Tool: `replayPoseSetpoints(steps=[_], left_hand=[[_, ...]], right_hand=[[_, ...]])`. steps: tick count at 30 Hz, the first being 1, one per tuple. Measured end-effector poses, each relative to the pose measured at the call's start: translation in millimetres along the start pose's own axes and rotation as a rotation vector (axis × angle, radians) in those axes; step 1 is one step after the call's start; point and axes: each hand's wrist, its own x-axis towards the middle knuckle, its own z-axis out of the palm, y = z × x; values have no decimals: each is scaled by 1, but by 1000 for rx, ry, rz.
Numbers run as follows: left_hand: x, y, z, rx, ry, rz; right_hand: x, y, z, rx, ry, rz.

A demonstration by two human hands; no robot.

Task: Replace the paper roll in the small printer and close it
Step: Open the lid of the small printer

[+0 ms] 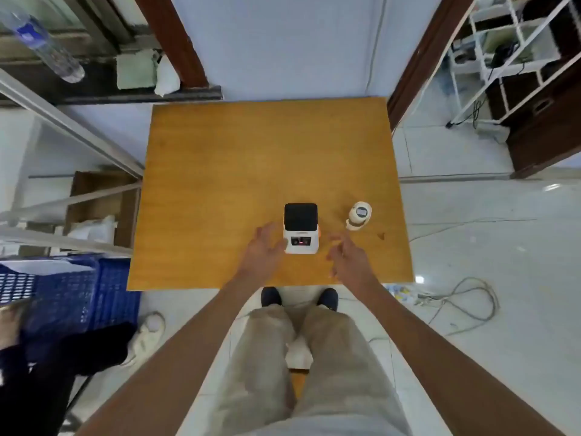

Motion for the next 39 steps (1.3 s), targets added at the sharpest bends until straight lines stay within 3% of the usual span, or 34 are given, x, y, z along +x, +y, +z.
replayPoseSetpoints(steps=[3, 7, 11, 15, 17, 20, 24, 28, 35, 39], left_hand=[[38, -9, 27, -42, 139, 166], [62, -42, 57, 108, 309, 327], [68, -71, 78, 114, 436, 433], [65, -75, 105, 493, 639, 603], [67, -75, 113, 572, 759, 622], [60, -76, 116, 534, 739, 609], [48, -77, 110, 288, 564, 592], [37, -80, 100, 68, 525, 593], [44, -81, 98, 17, 500, 615], [54, -84, 96, -147, 454, 621]], right_hand=[[32, 14, 26, 116, 229, -157], [71, 48, 47, 111, 345, -266], [87, 69, 47, 89, 353, -420], [96, 81, 49, 229, 392, -530], [101, 86, 50, 229, 408, -578], [100, 93, 50, 234, 410, -654], [95, 93, 54, 172, 407, -678], [80, 89, 53, 130, 387, -638], [81, 88, 53, 88, 399, -647], [90, 86, 49, 86, 333, -628]])
